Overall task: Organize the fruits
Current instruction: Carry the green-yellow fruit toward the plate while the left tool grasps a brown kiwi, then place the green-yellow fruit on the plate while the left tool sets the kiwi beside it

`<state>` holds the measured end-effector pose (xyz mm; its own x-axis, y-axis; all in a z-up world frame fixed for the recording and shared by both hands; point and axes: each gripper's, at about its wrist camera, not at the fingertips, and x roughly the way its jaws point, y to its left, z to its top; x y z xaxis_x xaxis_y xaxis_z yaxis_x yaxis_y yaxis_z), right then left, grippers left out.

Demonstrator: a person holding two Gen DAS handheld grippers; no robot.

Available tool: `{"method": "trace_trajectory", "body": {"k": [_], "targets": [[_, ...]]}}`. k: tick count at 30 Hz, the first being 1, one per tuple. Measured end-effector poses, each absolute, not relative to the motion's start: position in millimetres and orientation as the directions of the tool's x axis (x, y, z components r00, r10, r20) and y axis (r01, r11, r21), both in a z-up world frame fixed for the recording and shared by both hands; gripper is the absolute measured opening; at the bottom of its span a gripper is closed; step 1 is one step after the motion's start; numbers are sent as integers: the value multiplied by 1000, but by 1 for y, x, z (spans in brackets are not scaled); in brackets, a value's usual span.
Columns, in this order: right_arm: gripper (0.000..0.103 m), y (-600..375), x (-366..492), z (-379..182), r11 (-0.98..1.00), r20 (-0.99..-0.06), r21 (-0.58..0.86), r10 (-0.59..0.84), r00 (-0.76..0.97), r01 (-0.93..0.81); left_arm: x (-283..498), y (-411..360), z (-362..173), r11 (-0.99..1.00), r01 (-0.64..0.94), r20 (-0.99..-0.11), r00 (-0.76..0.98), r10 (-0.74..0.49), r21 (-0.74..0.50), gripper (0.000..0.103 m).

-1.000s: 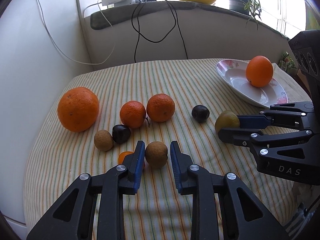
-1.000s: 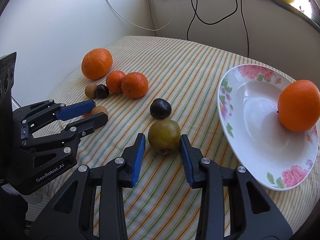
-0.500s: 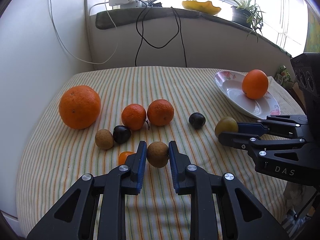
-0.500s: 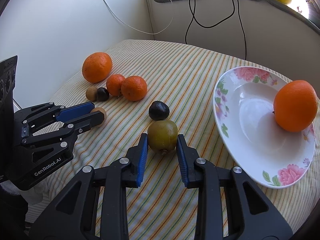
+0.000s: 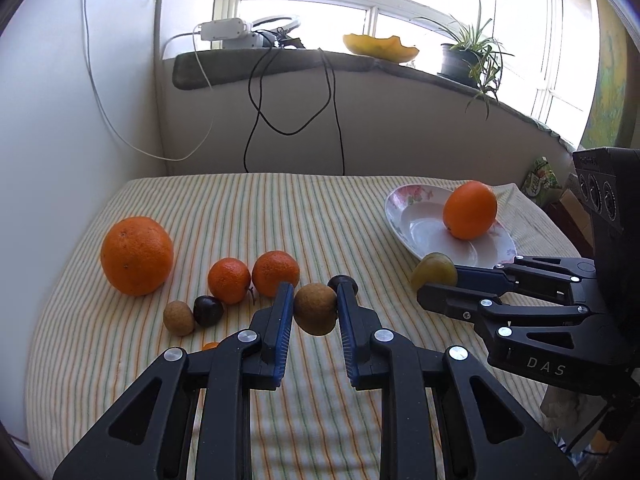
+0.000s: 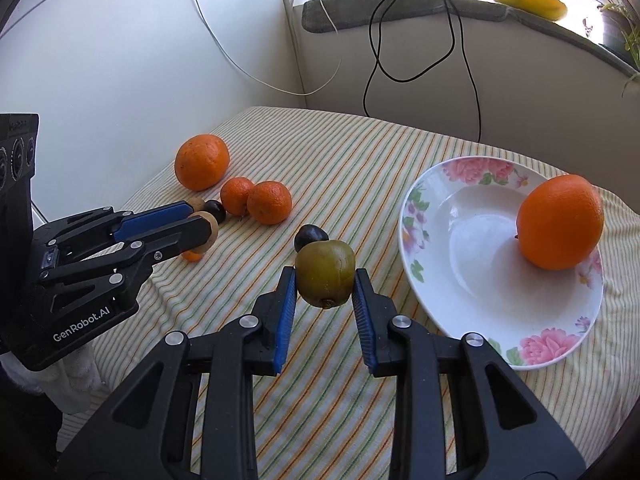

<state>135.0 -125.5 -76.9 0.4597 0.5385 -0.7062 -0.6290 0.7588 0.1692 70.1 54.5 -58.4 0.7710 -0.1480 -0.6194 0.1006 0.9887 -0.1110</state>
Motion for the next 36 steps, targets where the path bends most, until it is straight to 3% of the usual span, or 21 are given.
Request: {"method": "trace_trajectory", "body": {"k": [14,36], "targets": [[29,-175,143,-67,818,-686,143,487,540,-557,100,4,-48,970,187,-593,768,-242,-154,21],[29,-228,166,-73,871,-686,153,434,584,-467,133,-52,-60,957,262,-626,727,-280,-124,21]]}}
